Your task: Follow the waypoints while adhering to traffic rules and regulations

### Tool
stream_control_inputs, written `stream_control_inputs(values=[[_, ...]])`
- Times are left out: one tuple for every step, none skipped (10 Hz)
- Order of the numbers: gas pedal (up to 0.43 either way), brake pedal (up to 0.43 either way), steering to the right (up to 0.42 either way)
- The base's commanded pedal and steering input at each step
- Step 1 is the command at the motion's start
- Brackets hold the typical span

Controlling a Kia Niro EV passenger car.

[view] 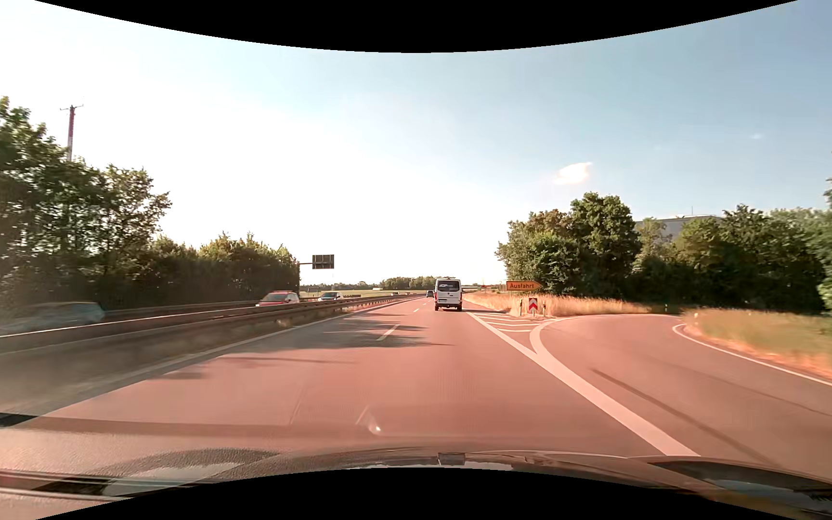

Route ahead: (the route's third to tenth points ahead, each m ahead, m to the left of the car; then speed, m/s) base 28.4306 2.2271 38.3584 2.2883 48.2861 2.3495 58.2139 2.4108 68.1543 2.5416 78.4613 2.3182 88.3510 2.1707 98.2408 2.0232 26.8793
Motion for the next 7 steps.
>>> stream_control_inputs(values=[[0.228, 0.006, 0.001], [0.228, 0.006, 0.001], [0.228, 0.006, 0.001], [0.228, 0.006, 0.001], [0.228, 0.006, 0.001], [0.228, 0.006, 0.001], [0.228, 0.006, 0.001]])
